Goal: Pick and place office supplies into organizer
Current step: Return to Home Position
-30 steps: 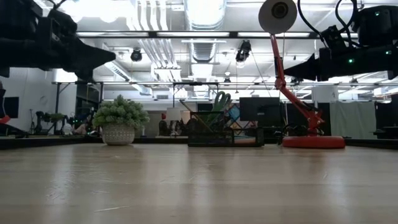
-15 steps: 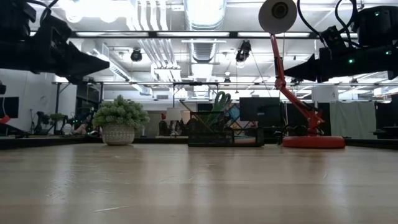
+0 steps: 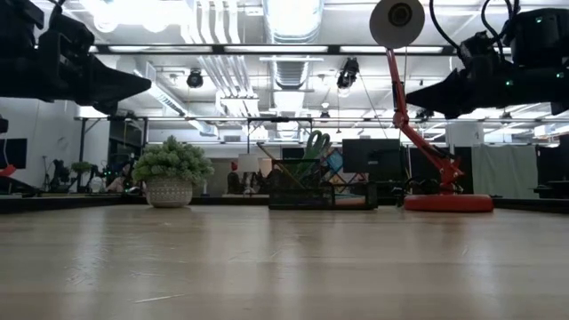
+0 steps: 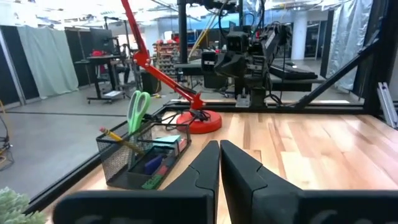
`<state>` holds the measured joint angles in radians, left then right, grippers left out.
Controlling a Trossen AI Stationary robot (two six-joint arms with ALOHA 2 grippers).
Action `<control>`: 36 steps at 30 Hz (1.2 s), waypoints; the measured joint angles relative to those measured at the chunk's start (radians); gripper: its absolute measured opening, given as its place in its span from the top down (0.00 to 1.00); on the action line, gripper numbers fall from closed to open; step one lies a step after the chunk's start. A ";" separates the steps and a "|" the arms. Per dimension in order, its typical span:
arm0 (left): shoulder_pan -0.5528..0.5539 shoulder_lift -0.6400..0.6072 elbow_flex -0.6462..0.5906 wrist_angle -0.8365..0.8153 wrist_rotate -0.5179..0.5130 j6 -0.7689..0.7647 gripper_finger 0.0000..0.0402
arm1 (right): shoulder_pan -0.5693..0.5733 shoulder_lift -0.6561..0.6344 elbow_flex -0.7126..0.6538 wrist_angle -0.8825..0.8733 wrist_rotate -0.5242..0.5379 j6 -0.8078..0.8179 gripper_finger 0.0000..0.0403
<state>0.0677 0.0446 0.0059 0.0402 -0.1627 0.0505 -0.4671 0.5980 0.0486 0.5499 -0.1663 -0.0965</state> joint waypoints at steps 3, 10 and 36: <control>0.000 0.011 0.000 -0.002 0.004 0.000 1.00 | 0.000 -0.001 0.000 -0.002 -0.036 0.054 0.83; 0.000 0.043 -0.001 -0.004 0.004 0.000 1.00 | 0.020 -0.026 -0.021 -0.054 -0.069 0.141 0.91; 0.000 0.044 -0.001 -0.005 0.062 -0.053 1.00 | 0.302 -0.597 -0.016 -0.596 0.202 0.148 0.98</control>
<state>0.0673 0.0884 0.0048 0.0352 -0.1006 -0.0024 -0.1648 0.0012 0.0326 -0.0465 0.0356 0.0511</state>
